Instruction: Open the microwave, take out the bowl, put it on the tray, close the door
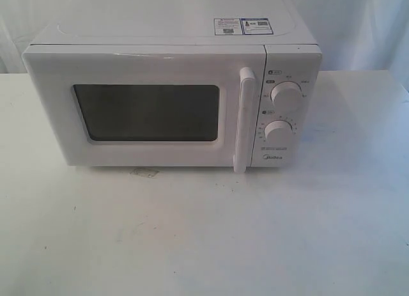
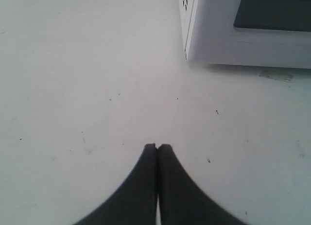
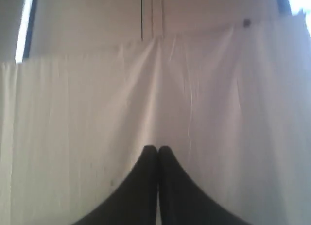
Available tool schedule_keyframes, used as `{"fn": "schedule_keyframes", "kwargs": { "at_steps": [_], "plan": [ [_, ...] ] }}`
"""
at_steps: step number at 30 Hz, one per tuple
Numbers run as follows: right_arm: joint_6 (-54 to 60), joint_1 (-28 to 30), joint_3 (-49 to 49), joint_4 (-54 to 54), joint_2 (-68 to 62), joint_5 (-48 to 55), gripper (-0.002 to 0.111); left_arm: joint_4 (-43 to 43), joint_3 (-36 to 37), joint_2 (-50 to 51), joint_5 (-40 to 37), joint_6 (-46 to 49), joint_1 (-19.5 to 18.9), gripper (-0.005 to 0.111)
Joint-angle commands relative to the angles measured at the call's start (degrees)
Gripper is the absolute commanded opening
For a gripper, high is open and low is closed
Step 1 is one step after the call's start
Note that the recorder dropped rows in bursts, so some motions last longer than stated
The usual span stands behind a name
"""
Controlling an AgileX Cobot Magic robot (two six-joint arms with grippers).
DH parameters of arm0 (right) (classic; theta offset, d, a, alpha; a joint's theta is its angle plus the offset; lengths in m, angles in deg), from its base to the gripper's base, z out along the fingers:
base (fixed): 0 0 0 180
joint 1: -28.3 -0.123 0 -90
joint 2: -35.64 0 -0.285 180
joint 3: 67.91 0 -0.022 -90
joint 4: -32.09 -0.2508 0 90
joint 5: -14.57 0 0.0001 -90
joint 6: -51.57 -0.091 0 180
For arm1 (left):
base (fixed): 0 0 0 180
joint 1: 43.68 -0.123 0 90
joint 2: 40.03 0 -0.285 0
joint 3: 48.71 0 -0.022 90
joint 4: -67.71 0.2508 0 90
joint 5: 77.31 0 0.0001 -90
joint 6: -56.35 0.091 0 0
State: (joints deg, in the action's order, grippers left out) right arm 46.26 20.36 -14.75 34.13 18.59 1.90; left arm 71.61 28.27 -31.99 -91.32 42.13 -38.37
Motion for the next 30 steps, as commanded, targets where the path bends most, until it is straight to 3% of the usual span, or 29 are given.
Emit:
{"fn": "schedule_keyframes", "kwargs": {
  "at_steps": [1,6,10,12,16,19,25,30],
  "plan": [
    [-2.68,0.53,-7.44,-0.56,-11.92,27.03,0.0,-0.22,0.23,-0.26,-0.16,0.12,-0.13,0.0],
    [-2.94,0.53,-7.87,-7.15,-22.65,35.08,0.0,-0.22,0.23,-0.26,-0.16,0.12,-0.13,0.0],
    [1.89,0.42,-7.87,-13.12,-30.49,35.56,0.0,-0.22,0.23,-0.26,-0.16,0.12,-0.13,0.0],
    [14.06,-0.28,-7.87,-21.66,-33.76,34.82,0.0,-0.22,0.23,-0.26,-0.16,0.12,-0.13,0.0],
    [50.67,-1.86,-7.87,-55.23,-40.45,36.55,0.0,-0.22,0.23,-0.26,-0.16,0.12,-0.13,0.0],
    [71.3,-1.86,-7.87,-73.62,-43.75,41.35,0.0,-0.22,0.23,-0.26,-0.16,0.12,-0.13,0.0],
    [97.01,-1.86,-7.87,-92.28,-48.69,55.72,0.0,-0.22,0.23,-0.26,-0.16,0.12,-0.13,0.0],
    [106.43,-1.73,-7.87,-99.96,-52.68,54.22,0.0,-0.22,0.23,-0.26,-0.16,0.12,-0.13,0.0]
  ]
}}
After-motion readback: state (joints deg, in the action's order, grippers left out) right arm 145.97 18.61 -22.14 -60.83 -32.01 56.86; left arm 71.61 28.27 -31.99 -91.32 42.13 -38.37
